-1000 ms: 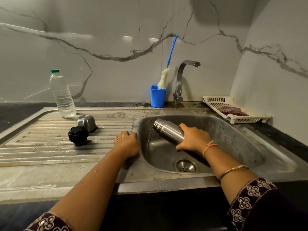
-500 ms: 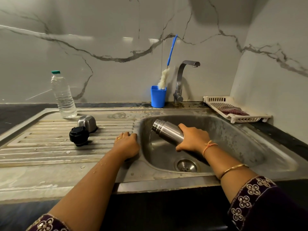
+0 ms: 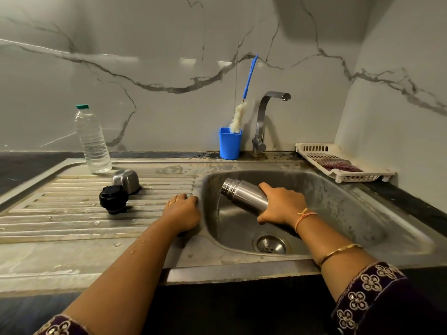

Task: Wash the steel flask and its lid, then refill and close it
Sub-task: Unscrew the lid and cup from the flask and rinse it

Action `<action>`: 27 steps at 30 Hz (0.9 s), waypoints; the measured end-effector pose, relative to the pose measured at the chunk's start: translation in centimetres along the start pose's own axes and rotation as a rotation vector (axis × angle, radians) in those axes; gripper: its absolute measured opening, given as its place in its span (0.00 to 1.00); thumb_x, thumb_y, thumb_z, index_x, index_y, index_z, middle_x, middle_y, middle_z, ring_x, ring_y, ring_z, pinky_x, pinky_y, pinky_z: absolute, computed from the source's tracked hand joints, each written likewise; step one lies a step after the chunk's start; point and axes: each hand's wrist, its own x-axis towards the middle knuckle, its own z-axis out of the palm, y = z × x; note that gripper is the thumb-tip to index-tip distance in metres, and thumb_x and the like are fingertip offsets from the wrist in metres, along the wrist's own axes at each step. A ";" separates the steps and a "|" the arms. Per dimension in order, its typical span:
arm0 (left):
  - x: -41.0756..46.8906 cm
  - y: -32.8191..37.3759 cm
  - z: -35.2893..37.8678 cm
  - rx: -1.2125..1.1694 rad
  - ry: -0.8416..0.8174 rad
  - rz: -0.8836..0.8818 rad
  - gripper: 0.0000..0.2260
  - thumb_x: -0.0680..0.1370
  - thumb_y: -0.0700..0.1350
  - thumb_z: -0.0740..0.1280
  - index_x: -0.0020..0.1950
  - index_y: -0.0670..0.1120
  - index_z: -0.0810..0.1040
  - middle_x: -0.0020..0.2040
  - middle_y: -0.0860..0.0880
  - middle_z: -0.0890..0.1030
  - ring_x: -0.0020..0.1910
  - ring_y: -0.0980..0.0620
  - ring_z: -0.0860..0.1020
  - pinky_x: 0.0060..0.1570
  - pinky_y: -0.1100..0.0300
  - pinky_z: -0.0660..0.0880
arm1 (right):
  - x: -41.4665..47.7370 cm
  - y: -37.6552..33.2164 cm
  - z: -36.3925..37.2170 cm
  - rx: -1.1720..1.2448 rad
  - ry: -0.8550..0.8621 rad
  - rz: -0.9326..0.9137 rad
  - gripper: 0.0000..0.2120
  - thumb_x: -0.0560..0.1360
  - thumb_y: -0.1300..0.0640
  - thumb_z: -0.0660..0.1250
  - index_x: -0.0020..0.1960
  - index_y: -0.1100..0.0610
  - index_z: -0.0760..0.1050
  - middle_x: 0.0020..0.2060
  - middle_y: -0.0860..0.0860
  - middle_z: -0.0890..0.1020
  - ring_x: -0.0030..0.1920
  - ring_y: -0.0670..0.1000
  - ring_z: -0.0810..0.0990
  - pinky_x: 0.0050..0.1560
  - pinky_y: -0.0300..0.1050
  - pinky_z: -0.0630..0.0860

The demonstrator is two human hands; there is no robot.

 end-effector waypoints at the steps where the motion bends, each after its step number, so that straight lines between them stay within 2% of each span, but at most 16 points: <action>1: 0.1 -0.1 0.0 -0.005 0.003 -0.004 0.21 0.80 0.44 0.56 0.74 0.44 0.63 0.72 0.41 0.64 0.71 0.42 0.62 0.70 0.49 0.59 | 0.0 0.0 0.0 -0.005 0.009 0.000 0.35 0.64 0.42 0.73 0.66 0.47 0.61 0.54 0.51 0.78 0.50 0.55 0.79 0.44 0.46 0.73; 5: 0.3 -0.3 0.0 -0.023 0.012 -0.007 0.20 0.80 0.43 0.57 0.72 0.42 0.66 0.70 0.41 0.67 0.69 0.42 0.65 0.69 0.50 0.62 | -0.1 -0.1 -0.1 -0.009 0.039 -0.004 0.36 0.64 0.42 0.73 0.67 0.46 0.61 0.53 0.51 0.78 0.50 0.54 0.79 0.44 0.46 0.73; 16: 0.6 -0.7 0.1 0.004 0.012 0.021 0.21 0.80 0.45 0.56 0.73 0.43 0.65 0.71 0.42 0.66 0.69 0.42 0.64 0.69 0.51 0.62 | -0.4 0.0 -0.3 -0.027 0.100 -0.025 0.38 0.66 0.44 0.72 0.70 0.46 0.58 0.54 0.51 0.78 0.50 0.54 0.79 0.45 0.47 0.74; 27: 0.6 -0.7 0.4 0.014 0.023 0.030 0.21 0.81 0.46 0.56 0.75 0.45 0.61 0.73 0.43 0.64 0.71 0.43 0.62 0.70 0.49 0.60 | -0.4 0.1 -0.3 -0.035 0.089 -0.008 0.39 0.66 0.44 0.73 0.71 0.46 0.58 0.55 0.51 0.77 0.51 0.54 0.79 0.47 0.48 0.74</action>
